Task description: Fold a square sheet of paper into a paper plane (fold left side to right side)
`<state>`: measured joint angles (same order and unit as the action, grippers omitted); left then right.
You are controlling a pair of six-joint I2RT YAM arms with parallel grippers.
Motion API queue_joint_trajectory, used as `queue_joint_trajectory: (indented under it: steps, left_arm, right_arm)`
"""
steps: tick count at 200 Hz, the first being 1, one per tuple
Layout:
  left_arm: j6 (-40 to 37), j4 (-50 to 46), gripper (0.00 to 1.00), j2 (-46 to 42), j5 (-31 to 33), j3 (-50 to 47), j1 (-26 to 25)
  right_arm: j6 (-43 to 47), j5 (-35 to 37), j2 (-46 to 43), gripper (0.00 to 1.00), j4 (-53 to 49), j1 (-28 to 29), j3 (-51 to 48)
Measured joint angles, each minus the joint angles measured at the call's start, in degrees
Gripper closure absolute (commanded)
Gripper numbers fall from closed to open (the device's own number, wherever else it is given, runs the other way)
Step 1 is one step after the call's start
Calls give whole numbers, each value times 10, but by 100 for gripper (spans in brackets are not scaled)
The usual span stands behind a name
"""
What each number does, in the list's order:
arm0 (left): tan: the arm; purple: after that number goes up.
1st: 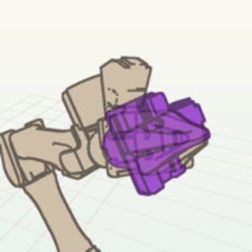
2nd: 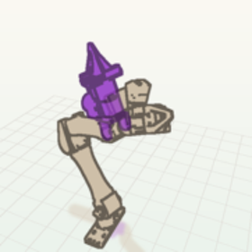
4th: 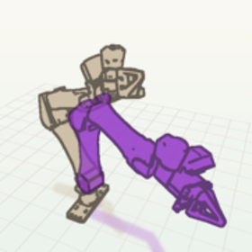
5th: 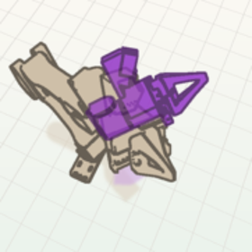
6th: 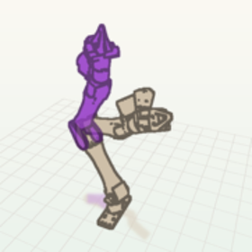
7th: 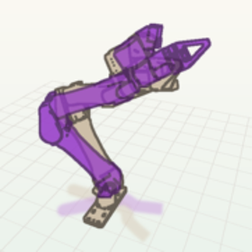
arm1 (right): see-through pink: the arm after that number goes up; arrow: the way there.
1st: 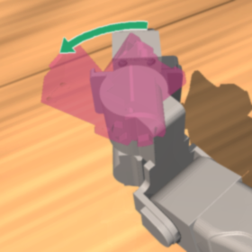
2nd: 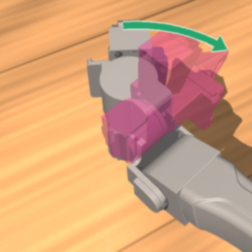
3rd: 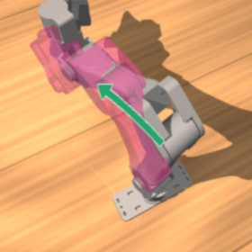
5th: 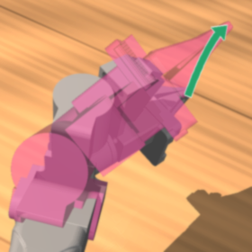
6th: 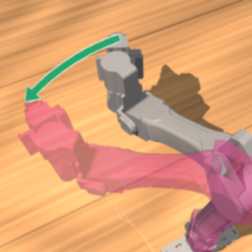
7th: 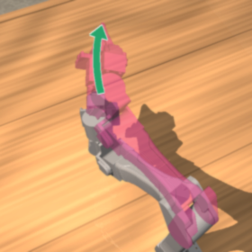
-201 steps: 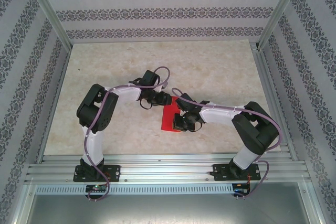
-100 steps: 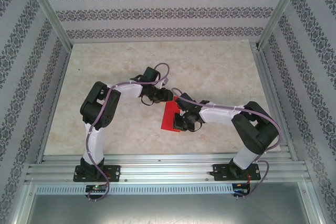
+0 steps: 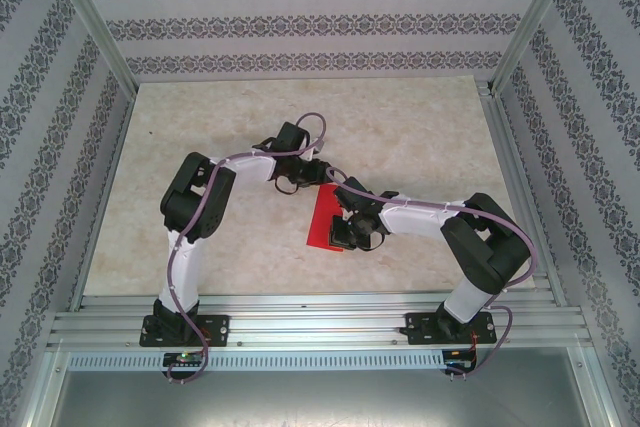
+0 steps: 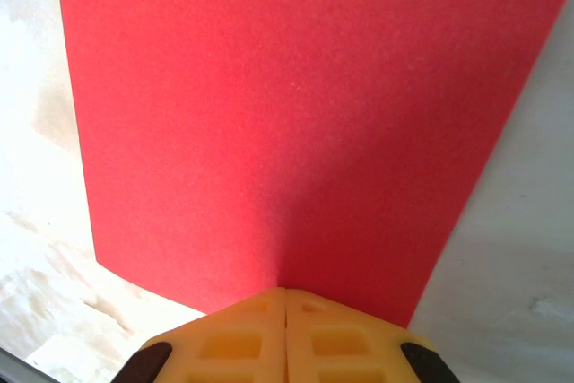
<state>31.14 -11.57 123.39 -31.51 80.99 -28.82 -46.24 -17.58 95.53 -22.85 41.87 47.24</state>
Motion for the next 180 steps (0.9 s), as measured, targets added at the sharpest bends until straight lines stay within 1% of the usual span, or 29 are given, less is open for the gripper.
queue_joint_trajectory:
  steps: [34, 60, 80, 102, 116, 128, 141, 153, 180]
  left_arm:
    - [-10, 5, 56, 1, 23, 5, 17]
    - [-24, -4, 54, -18, 34, 3, 42]
    - [-31, -9, 54, -73, 39, -16, 63]
    - [-40, -9, 53, -180, 44, -71, 79]
    - [-42, -5, 54, -246, 44, -114, 82]
    - [-40, 6, 54, -294, 35, -158, 80]
    - [-32, 22, 54, -324, 22, -209, 75]
    - [-18, 34, 55, -334, 15, -253, 66]
    - [26, 52, 55, -335, 5, -346, 21]
  right_arm:
    - [5, -1, -4, 89, 8, 0, -3]
    - [24, 0, -9, 78, -1, -4, 2]
    - [43, 7, -34, 70, -19, -21, 13]
    - [60, 9, -95, 60, -22, -60, 18]
    - [73, 6, -132, 54, -15, -96, 18]
    - [85, 1, -145, 51, 0, -129, 18]
    - [92, -3, -139, 49, 17, -156, 18]
    - [97, -7, -114, 49, 28, -176, 21]
    - [103, -12, -39, 46, 40, -188, 49]
